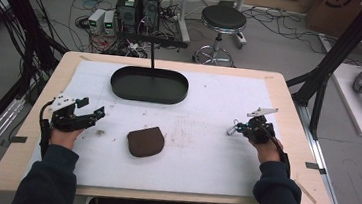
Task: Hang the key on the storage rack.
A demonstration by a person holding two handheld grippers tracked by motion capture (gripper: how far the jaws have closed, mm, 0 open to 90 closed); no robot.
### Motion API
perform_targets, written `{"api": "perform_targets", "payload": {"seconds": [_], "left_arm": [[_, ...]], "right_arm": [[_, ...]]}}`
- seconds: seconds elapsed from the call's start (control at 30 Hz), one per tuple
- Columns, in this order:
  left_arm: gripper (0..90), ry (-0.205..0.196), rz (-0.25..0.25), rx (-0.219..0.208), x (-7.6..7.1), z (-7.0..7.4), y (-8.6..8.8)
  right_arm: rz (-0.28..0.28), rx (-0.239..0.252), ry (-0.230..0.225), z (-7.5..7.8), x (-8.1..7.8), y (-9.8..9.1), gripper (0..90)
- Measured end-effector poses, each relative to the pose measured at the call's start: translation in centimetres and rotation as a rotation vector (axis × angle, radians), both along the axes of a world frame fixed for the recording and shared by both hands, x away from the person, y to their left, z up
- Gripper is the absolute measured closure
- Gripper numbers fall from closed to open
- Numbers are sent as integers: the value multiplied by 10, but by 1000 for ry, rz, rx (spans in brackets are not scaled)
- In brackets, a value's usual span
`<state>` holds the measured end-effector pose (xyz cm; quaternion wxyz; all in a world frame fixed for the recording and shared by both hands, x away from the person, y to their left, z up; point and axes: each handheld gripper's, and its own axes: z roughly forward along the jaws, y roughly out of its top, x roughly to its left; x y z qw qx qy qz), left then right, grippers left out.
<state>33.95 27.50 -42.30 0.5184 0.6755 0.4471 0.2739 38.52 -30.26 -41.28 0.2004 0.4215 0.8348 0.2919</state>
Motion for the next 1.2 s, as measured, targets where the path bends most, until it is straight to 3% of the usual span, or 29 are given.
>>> {"api": "perform_targets", "payload": {"seconds": [0.23,0.33,0.4,0.57,0.6,0.7,0.73,0.8,0.87,0.93,0.97,1.2], "left_arm": [[256,8,-1,-1,0,0,-1],[256,10,-4,1,0,-1,-1],[256,9,-4,0,0,-1,-1],[256,6,1,-4,0,-1,0],[256,5,3,-5,0,-1,0],[257,7,3,-2,0,-1,0],[258,6,1,-4,0,-1,0],[259,6,1,-3,-1,-1,0],[259,6,1,-4,-1,-1,0],[260,4,2,-2,-1,-2,0],[261,3,1,-3,-1,-2,1],[261,3,-2,-5,-3,-2,2]], "right_arm": [[47,53,-90,22,6,17,900],[67,131,-111,33,14,26,900],[76,140,-117,36,16,29,900],[147,164,-146,56,39,56,900],[177,186,-164,64,50,67,900],[197,211,-172,71,59,77,900],[223,230,-182,77,71,90,900],[230,224,-182,78,76,95,900],[249,215,-210,85,94,117,900],[254,221,-215,86,97,121,900],[259,208,-224,91,109,134,900],[283,227,-259,98,131,164,900]]}}
